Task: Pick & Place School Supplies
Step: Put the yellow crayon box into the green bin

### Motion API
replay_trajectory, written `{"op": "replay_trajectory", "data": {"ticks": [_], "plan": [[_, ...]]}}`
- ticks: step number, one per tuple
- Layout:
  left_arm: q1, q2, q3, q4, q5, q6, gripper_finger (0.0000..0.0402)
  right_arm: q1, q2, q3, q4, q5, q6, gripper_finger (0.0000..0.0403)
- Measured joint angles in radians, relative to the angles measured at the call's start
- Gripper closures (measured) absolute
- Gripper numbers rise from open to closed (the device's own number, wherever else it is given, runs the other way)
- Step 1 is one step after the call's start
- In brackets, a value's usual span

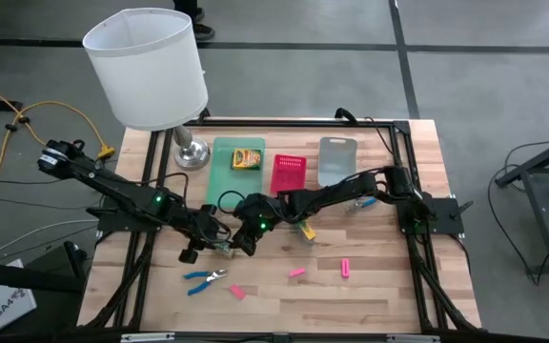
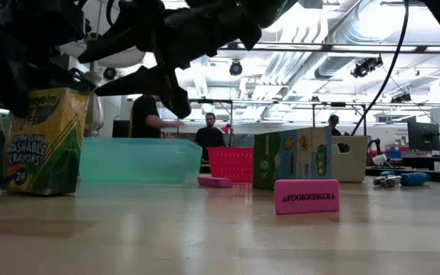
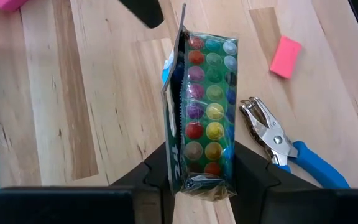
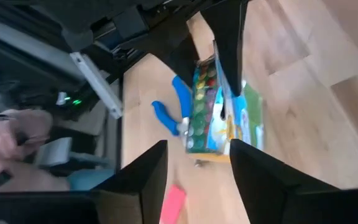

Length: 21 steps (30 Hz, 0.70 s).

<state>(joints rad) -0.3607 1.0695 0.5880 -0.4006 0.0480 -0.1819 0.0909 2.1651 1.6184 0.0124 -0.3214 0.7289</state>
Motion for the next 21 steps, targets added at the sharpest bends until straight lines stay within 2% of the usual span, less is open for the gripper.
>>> {"op": "replay_trajectory", "data": {"ticks": [5, 11, 16, 21], "plan": [[0.0, -0.015, -0.001, 0.031, -0.015, -0.002, 0.0299, -0.04, 0.0, 0.0, -0.001, -0.124, 0.012, 0.024], [0.001, -0.081, -0.001, 0.047, -0.078, -0.002, 0.0299, -0.059, -0.039, 0.0, -0.053, -0.182, 0.001, 0.0253], [0.0, -0.135, -0.001, 0.054, -0.124, -0.01, 0.0299, -0.037, -0.16, 0.0, -0.208, -0.083, -0.085, 0.0262], [0.014, -0.146, -0.001, 0.088, -0.201, -0.08, 0.0299, 0.015, -0.288, 0.0, -0.342, 0.143, -0.161, 0.0266]]}}
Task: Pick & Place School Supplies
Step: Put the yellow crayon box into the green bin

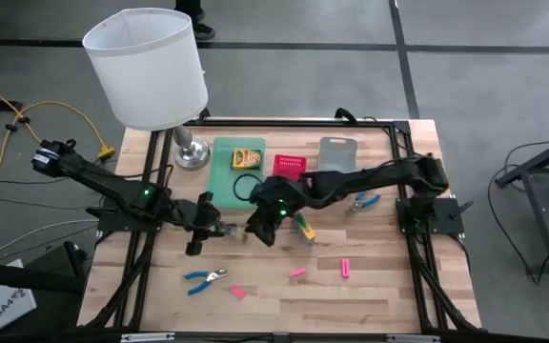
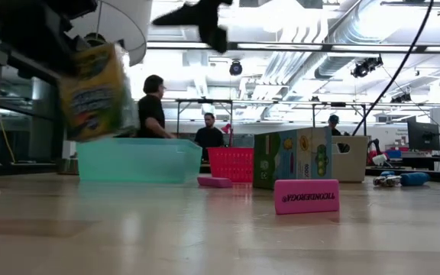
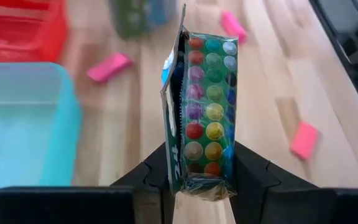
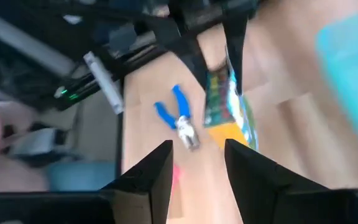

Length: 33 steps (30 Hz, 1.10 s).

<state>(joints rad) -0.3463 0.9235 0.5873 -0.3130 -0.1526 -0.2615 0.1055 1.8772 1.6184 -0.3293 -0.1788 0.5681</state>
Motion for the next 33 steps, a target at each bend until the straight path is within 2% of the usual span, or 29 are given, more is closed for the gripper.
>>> {"op": "replay_trajectory", "data": {"ticks": [6, 20, 29, 33], "plan": [[0.046, 0.003, 0.0, 0.076, -0.109, -0.096, 0.0299, 0.083, -0.078, 0.001, -0.077, 0.247, -0.042, 0.0266], [0.144, 0.003, 0.0, 0.112, -0.424, -0.359, 0.0299, 0.267, -0.099, 0.0, -0.093, 0.667, -0.106, 0.0266], [0.168, 0.024, -0.001, 0.095, -0.575, -0.58, 0.0299, 0.339, -0.099, 0.0, -0.068, 0.788, -0.173, 0.0266], [0.191, 0.044, -0.001, 0.089, -0.578, -0.68, 0.0299, 0.364, -0.099, 0.0, -0.035, 0.809, -0.221, 0.0266]]}}
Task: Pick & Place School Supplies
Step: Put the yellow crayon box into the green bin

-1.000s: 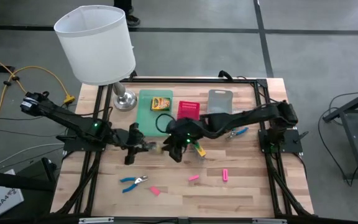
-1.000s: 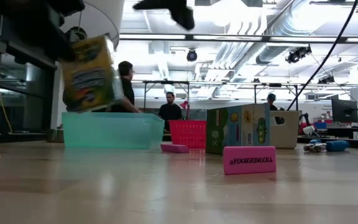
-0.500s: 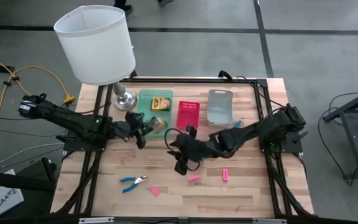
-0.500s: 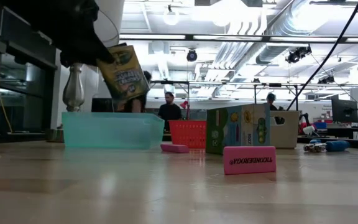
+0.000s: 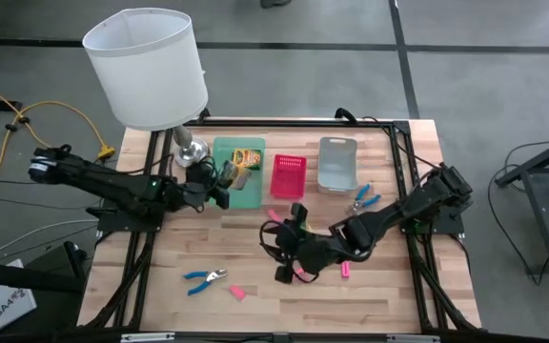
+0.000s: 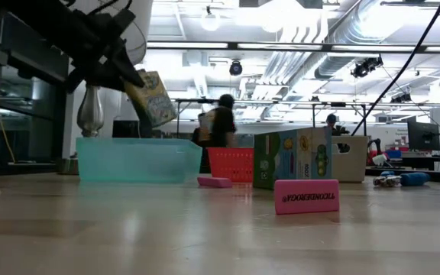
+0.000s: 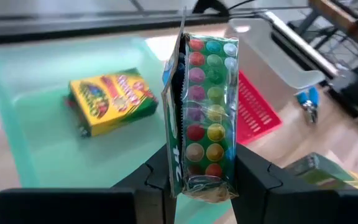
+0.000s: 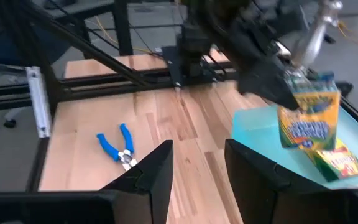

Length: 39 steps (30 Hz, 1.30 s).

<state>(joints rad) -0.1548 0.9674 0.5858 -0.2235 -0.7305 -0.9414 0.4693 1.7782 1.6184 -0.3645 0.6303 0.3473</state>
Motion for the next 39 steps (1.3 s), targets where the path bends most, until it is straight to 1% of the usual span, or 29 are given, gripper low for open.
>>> {"op": "replay_trajectory", "data": {"ticks": [5, 10, 12, 18, 21, 25, 32, 39], "plan": [[0.05, 0.059, 0.0, -0.002, 0.024, -0.099, 0.0299, 0.023, 0.0, 0.0, 0.047, -0.001, -0.055, 0.0266], [0.095, 0.148, 0.0, 0.012, 0.032, -0.179, 0.0299, 0.048, 0.0, 0.0, 0.062, 0.0, -0.073, 0.0266], [0.114, 0.187, 0.0, 0.026, 0.053, -0.206, 0.0299, 0.061, 0.0, 0.0, 0.066, 0.0, -0.082, 0.0266], [0.152, 0.281, 0.0, 0.191, 0.113, -0.219, 0.0299, 0.097, 0.0, 0.0, 0.071, 0.0, -0.083, 0.0266], [0.176, 0.302, 0.0, 0.233, 0.124, -0.23, 0.0299, 0.116, 0.006, 0.0, 0.081, 0.0, -0.079, 0.0266], [0.195, 0.306, -0.001, 0.227, 0.149, -0.28, 0.0299, 0.149, 0.013, 0.0, 0.096, 0.002, -0.079, 0.0266], [0.194, 0.306, -0.001, 0.229, 0.156, -0.363, 0.0299, 0.188, 0.023, 0.0, 0.113, 0.1, -0.09, 0.0266], [0.194, 0.306, -0.001, 0.236, 0.156, -0.439, 0.0299, 0.207, 0.022, 0.0, 0.122, 0.104, -0.09, 0.0266]]}}
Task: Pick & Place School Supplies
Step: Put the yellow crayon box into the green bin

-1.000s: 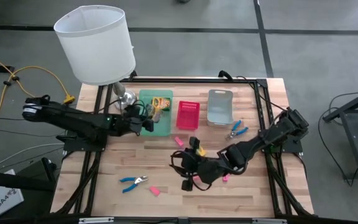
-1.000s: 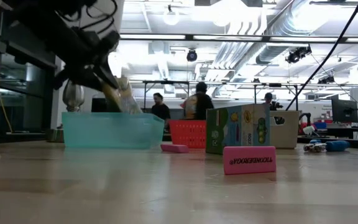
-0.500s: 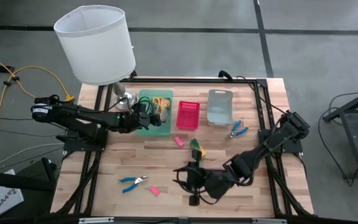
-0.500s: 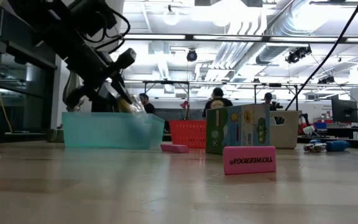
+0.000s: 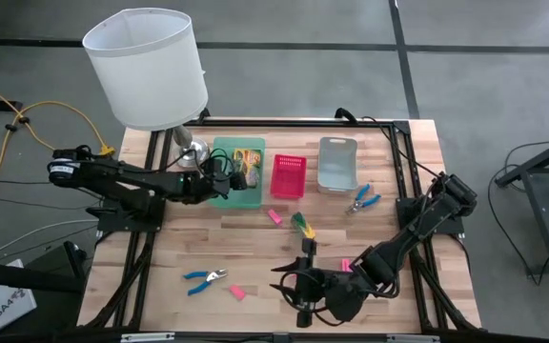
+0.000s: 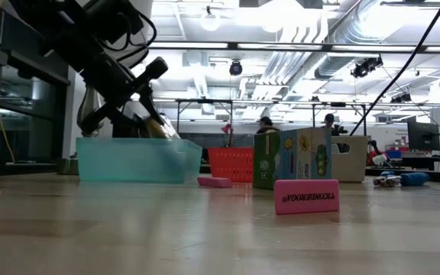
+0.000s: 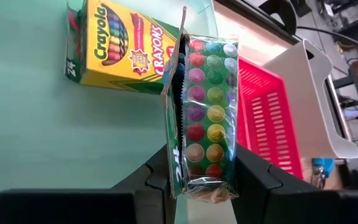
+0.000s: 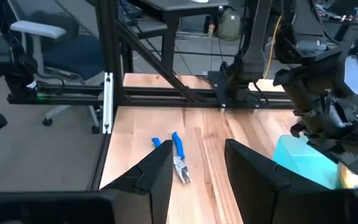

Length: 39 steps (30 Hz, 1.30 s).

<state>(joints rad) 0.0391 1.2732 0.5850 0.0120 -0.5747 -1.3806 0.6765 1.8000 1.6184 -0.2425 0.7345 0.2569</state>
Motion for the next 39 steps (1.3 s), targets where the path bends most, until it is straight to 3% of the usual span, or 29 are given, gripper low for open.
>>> {"op": "replay_trajectory", "data": {"ticks": [8, 20, 31, 39], "plan": [[0.0, 0.017, 0.0, 0.025, 0.02, -0.043, 0.0299, 0.0, 0.0, 0.0, 0.0, -0.001, 0.0, 0.0266], [0.007, 0.188, 0.004, 0.165, 0.076, -0.02, 0.0288, 0.005, 0.0, 0.0, 0.016, -0.005, 0.001, 0.0266], [0.011, 0.196, 0.002, 0.157, 0.081, 0.084, 0.0227, 0.005, 0.0, 0.0, 0.015, -0.005, 0.007, 0.0266], [0.019, 0.161, 0.0, 0.157, 0.081, 0.152, 0.022, 0.005, 0.0, 0.0, 0.014, -0.005, 0.007, 0.0266]]}}
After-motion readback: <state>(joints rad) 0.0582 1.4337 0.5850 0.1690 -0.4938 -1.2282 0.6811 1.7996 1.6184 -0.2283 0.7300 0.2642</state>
